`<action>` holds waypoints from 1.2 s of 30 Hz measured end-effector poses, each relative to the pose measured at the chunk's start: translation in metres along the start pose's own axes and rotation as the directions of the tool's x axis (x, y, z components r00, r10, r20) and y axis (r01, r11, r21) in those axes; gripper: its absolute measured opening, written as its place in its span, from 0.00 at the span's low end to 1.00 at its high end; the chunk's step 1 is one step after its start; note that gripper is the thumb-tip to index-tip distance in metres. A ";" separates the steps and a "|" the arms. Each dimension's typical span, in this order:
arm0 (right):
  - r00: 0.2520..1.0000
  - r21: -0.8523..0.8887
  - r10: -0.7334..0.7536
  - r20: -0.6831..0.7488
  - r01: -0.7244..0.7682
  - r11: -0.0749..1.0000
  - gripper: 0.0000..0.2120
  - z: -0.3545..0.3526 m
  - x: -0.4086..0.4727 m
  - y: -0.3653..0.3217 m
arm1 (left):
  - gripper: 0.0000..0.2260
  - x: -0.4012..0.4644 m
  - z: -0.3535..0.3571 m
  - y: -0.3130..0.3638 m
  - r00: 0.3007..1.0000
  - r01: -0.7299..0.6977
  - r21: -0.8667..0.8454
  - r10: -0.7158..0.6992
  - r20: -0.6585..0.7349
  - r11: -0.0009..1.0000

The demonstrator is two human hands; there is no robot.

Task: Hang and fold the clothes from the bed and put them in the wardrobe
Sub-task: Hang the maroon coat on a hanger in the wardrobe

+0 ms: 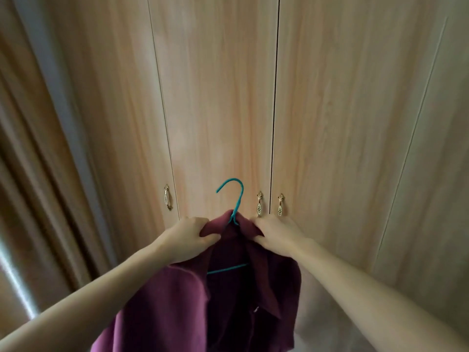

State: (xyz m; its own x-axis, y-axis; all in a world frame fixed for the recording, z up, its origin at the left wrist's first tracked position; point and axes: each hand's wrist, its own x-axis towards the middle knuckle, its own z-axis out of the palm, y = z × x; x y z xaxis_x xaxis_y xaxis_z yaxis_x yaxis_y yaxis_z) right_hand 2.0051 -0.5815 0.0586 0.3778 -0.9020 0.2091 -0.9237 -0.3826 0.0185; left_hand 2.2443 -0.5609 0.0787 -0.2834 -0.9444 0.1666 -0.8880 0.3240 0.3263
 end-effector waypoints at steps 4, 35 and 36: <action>0.989 0.143 -0.086 0.118 0.068 0.987 0.11 0.018 0.035 0.030 | 0.20 0.036 0.011 -0.009 0.995 0.099 0.066 -0.101 0.014 0.993; 0.662 0.711 0.748 0.048 -0.549 0.440 0.06 0.131 0.153 0.152 | 0.12 0.064 0.105 -0.022 0.912 0.340 -0.210 -0.376 -0.164 0.917; 0.667 0.699 0.744 0.036 -0.549 0.458 0.05 0.131 0.148 0.149 | 0.13 0.060 0.107 -0.020 0.912 0.339 -0.206 -0.374 -0.167 0.918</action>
State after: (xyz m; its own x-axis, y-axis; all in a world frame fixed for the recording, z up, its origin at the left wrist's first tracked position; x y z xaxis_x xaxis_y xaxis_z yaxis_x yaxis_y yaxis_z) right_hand 1.9316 -0.7985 -0.0358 -0.4330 -0.8936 0.1179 -0.5861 0.1798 -0.7900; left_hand 2.2066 -0.6296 -0.0172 0.1343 -0.9735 0.1850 -0.8364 -0.0112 0.5480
